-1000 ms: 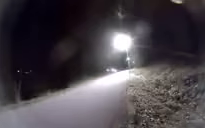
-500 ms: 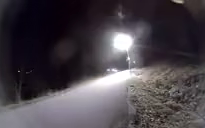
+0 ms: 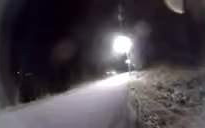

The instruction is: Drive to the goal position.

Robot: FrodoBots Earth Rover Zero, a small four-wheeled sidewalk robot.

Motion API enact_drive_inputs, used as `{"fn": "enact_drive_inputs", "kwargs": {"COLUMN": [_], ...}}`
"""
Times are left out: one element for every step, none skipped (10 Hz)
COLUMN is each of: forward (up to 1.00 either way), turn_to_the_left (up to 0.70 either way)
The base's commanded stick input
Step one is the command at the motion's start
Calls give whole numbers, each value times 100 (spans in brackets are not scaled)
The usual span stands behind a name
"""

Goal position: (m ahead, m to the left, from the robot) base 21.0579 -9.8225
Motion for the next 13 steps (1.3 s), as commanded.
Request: {"fn": "enact_drive_inputs", "kwargs": {"forward": [100, 100, 100, 100, 100, 100, 100, 3, 0, 0, 0, 0, 0], "turn_to_the_left": [28, 0, 0, 0, 0, 0, 0, 0, 0, 0, 0, 0, 0]}}
